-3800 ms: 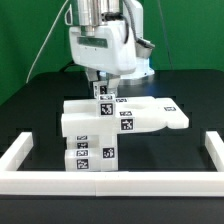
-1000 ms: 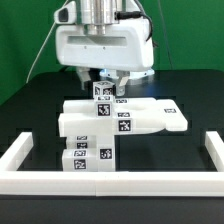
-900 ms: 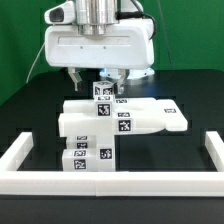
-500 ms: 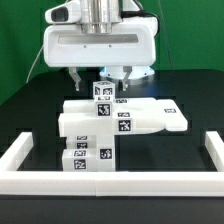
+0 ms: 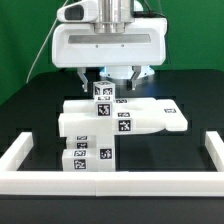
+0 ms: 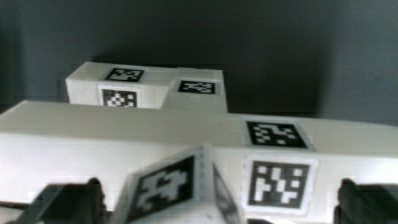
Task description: Assemble chair
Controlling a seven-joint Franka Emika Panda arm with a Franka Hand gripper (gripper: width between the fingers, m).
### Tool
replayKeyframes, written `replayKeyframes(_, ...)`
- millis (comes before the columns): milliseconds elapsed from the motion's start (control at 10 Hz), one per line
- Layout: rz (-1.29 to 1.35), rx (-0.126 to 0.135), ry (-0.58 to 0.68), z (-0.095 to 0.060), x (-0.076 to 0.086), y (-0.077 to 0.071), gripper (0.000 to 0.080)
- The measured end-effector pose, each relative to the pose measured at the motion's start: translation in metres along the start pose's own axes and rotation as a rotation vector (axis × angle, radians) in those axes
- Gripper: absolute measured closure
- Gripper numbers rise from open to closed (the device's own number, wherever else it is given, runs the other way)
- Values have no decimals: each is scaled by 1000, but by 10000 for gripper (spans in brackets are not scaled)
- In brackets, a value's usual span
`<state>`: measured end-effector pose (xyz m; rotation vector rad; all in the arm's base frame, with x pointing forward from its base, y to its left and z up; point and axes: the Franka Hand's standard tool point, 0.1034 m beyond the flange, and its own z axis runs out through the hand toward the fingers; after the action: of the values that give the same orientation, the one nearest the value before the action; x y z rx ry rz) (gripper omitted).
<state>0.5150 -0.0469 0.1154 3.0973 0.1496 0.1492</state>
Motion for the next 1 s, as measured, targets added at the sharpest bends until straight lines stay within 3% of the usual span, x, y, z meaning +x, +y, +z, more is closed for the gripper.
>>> replayKeyframes(100,37,1,0,0,0,0,424)
replayKeyframes(200,102,0,-1,1,0,0,424)
replayKeyframes(300,175,0,-2,1,-1,0,515)
replayKeyframes(700,481,-10,20,3,3,4,515)
replayKeyframes(1000,907,-13,37,4,8,6,515)
